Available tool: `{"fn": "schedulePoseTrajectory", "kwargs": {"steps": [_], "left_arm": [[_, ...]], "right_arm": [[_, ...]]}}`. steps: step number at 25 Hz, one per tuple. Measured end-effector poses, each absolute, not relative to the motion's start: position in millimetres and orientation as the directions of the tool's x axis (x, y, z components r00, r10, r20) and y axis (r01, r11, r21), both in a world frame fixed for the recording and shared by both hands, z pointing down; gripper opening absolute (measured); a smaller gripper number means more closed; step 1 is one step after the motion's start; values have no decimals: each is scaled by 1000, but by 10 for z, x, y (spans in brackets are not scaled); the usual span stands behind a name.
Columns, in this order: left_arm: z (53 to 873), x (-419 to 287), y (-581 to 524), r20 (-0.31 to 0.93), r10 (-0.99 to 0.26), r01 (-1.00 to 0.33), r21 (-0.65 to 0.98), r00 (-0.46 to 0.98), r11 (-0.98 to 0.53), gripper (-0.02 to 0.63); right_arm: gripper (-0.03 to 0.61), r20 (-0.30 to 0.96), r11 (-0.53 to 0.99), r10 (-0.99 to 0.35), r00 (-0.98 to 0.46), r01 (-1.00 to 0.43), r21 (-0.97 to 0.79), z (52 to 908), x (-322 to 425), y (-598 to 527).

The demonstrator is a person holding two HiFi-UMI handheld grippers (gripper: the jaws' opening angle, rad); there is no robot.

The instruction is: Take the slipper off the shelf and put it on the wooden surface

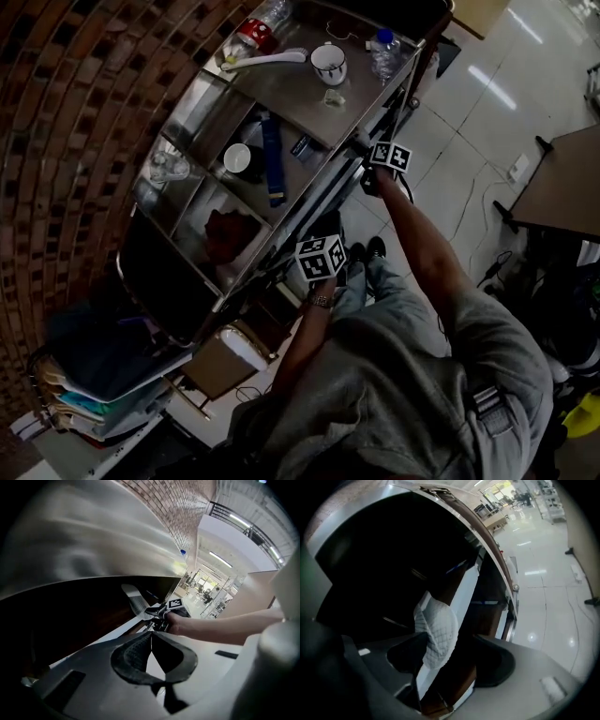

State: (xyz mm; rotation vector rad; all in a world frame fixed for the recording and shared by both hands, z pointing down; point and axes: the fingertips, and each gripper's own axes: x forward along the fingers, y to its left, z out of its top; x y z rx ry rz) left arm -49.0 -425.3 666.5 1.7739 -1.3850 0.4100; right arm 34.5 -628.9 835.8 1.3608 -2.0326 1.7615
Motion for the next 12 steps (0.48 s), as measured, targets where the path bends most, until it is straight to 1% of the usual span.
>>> {"fn": "schedulePoseTrajectory", "kwargs": {"steps": [2, 4, 7, 9, 12], "left_arm": [[6682, -536, -4280, 688, -642, -911, 411, 338, -39, 5], [6678, -533, -4330, 681, -648, -909, 416, 341, -41, 5], [6681, -500, -4395, 686, -641, -912, 408, 345, -55, 5], [6621, -454, -4432, 684, -639, -912, 405, 353, -71, 5], [6464, -365, -4492, 667, -645, -911, 394, 372, -118, 5]], "right_arm": [[279, 605, -61, -525, -599, -682, -729, 8387, 264, -6346], [164, 573, 3, -529, -625, -677, -736, 8299, 206, -6394], [97, 545, 99, -546, -637, -695, -712, 8064, 193, -6387], [55, 537, 147, -563, -628, -716, -682, 7839, 251, -6301], [43, 581, 217, -572, -579, -789, -574, 7495, 423, -5979]]}}
